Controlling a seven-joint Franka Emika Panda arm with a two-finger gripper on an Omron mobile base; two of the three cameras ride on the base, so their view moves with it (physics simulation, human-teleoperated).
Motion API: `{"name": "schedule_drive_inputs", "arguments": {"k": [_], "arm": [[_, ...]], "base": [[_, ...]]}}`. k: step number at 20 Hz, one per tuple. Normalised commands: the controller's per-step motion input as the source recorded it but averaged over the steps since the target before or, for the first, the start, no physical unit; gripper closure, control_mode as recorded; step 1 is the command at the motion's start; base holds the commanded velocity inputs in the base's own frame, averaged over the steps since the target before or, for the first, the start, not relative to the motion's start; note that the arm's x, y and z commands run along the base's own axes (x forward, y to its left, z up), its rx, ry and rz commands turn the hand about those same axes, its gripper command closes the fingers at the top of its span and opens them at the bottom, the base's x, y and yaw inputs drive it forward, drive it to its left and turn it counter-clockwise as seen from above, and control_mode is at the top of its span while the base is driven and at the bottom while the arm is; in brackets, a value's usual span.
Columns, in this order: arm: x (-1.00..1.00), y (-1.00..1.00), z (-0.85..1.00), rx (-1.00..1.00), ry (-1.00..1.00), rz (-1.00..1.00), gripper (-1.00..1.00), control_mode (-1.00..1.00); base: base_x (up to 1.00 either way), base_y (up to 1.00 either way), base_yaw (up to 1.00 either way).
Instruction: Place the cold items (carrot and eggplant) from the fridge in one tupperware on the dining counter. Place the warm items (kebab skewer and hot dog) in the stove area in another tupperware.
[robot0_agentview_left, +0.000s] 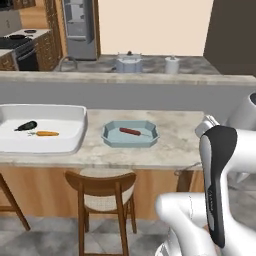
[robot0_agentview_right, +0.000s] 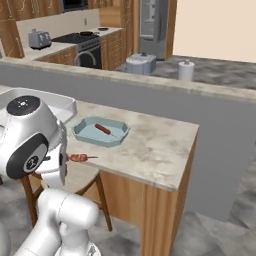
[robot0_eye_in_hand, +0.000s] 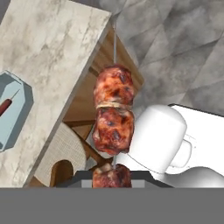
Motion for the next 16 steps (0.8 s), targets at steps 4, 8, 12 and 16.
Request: {"name": "schedule_drive_inputs", "arguments": {"k": [4, 8, 12, 16], "arm": [[0.00, 0.00, 0.00, 0.00, 0.00, 0.00, 1.00, 1.00], [0.00, 0.00, 0.00, 0.00, 0.00, 0.00, 1.00, 1.00], [0.00, 0.00, 0.00, 0.00, 0.00, 0.00, 1.00, 1.00], [0.00, 0.00, 0.00, 0.00, 0.00, 0.00, 1.00, 1.00]], "base": [[0.08, -0.83, 0.05], [0.70, -0.21, 0.17], [1.00, 0.03, 0.39], [0.89, 0.04, 0.29]]}}
